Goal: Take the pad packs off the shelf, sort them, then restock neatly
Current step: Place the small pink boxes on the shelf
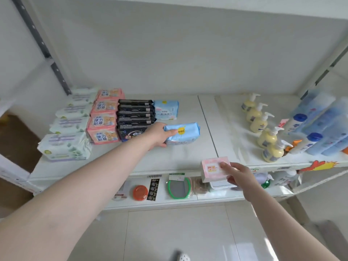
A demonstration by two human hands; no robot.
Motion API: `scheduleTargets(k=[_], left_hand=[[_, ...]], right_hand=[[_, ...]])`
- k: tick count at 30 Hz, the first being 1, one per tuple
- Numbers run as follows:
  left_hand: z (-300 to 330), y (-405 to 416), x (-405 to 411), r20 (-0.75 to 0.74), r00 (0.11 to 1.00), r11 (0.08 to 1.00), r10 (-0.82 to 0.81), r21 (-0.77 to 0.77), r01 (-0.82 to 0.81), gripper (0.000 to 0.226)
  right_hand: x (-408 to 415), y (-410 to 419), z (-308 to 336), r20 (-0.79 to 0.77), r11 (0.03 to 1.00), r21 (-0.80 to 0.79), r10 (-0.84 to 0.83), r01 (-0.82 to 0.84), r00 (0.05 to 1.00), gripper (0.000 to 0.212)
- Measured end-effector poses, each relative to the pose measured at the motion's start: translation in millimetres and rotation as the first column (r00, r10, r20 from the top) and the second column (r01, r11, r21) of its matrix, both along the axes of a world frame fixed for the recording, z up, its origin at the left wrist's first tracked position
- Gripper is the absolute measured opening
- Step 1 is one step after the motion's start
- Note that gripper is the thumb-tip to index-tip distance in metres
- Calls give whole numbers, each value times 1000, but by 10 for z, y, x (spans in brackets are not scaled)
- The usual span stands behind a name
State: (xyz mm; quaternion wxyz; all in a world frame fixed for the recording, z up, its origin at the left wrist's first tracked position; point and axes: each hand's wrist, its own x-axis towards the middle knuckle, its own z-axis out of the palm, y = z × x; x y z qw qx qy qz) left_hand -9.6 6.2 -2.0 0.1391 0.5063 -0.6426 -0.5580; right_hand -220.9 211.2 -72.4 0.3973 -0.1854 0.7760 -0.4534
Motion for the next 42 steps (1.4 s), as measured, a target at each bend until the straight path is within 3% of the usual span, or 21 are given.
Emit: scheduleTargets(k=[7, 11, 15, 18, 22, 25, 27, 32, 36, 38, 42], left_hand=[[66, -607, -506, 114, 992, 998, -56, 45, 52, 49], [-96, -864, -629, 300, 949, 995, -93, -11, 101, 33], [-286, -990, -677, 668, 742, 902, -47, -291, 319, 28], [-321, -1049, -697, 780, 622, 738, 76, -463, 491, 35], [-320, -1117, -707, 766, 643, 603, 6, -516, 609, 54], [-450, -1107, -723, 832, 545, 479, -106, -437, 761, 71], [-549, -1118, -739, 859, 502, 430, -100, -418, 800, 70], [-513, -1276, -663, 837, 547, 438, -3, -490, 754, 61], [-540, -1369, -577, 804, 592, 452, 58, -549, 703, 70], [-585, -1387, -583, 795, 604, 454, 56, -559, 694, 90], [-665, -1433, -671, 875, 484, 491, 11, -426, 760, 137]], right_hand=[[-632, -856, -60, -6, 998, -69, -15, 15, 1000, 39], [-867, -1308, -118, -29, 998, -60, 22, -24, 999, 42], [-940, -1624, -181, -61, 1000, -26, 11, -12, 998, 47], [-951, -1775, -169, -60, 999, -19, 37, -38, 998, 46], [-960, -1904, -116, -67, 998, -17, 59, -60, 996, 42], [-982, -1947, -116, -74, 997, 24, 72, -71, 995, 43], [-997, -1973, -103, -71, 997, 37, 77, -75, 994, 41], [-1003, -2069, -92, -64, 996, 24, 86, -85, 994, 46], [-963, -2183, -114, -47, 995, 8, 105, -104, 993, 40], [-943, -2247, -120, -46, 993, 4, 115, -115, 992, 35], [-941, -2402, -177, -46, 992, -1, 125, -125, 991, 40]])
